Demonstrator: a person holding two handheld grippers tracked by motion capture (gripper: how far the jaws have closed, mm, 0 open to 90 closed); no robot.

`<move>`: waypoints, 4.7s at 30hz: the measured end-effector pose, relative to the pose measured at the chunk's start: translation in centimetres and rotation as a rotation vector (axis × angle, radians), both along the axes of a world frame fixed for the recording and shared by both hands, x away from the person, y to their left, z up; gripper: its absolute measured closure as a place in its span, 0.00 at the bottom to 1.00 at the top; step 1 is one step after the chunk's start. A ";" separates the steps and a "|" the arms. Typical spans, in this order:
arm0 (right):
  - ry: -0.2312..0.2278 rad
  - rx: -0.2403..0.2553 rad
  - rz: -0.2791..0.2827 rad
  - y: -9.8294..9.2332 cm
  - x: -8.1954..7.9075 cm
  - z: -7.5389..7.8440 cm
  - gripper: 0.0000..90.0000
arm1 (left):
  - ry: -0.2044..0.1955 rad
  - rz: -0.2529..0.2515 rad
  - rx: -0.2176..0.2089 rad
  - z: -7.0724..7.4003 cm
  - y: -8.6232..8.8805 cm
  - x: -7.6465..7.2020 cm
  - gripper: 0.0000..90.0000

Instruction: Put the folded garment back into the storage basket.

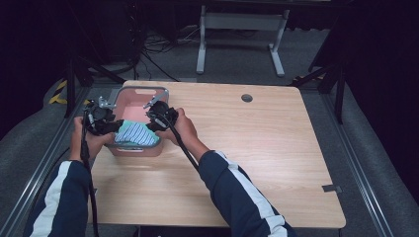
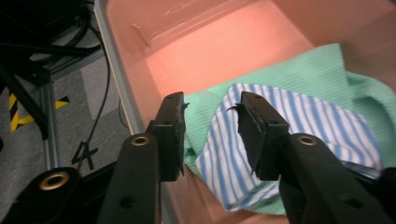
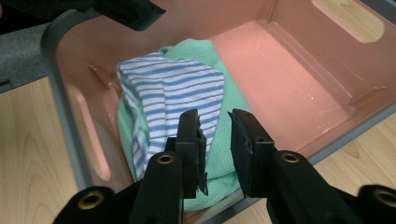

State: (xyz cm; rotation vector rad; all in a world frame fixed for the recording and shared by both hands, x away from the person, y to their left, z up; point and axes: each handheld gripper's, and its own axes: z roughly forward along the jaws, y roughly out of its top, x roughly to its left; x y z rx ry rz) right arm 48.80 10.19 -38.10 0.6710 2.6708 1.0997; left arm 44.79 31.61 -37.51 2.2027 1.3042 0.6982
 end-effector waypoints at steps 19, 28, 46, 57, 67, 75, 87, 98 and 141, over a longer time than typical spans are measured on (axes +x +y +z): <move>-0.115 -0.067 0.035 -2.4 -1.7 1.4 0.71 | -0.130 -0.002 -0.099 1.5 -1.4 -3.2 0.52; -0.138 -0.084 0.031 -5.0 -2.2 2.0 0.69 | -0.136 -0.073 -0.074 2.2 -3.4 -4.7 0.51; -0.171 -0.116 -0.020 -11.2 -3.2 3.6 0.66 | -0.154 -0.182 -0.076 2.8 -7.5 -6.5 0.49; -0.189 -0.150 -0.027 -14.3 -4.5 3.6 0.62 | -0.156 -0.250 -0.085 2.3 -9.4 -7.8 0.48; -0.191 -0.162 -0.053 -17.1 -5.6 3.0 0.61 | -0.153 -0.323 -0.090 1.5 -11.3 -9.0 0.47; -0.198 -0.176 -0.064 -19.7 -6.8 2.4 0.59 | -0.127 -0.374 -0.073 0.2 -13.0 -9.8 0.44; -0.218 -0.180 -0.087 -23.5 -8.5 1.2 0.49 | -0.092 -0.436 -0.056 -1.9 -14.9 -10.2 0.33; -0.205 -0.199 -0.136 -26.6 -9.3 -0.7 0.35 | -0.070 -0.491 -0.044 -3.6 -15.7 -10.7 0.27; -0.043 -0.004 -0.378 -40.6 -16.4 -10.1 0.23 | 0.091 -0.597 -0.187 -10.8 -15.4 -11.2 0.16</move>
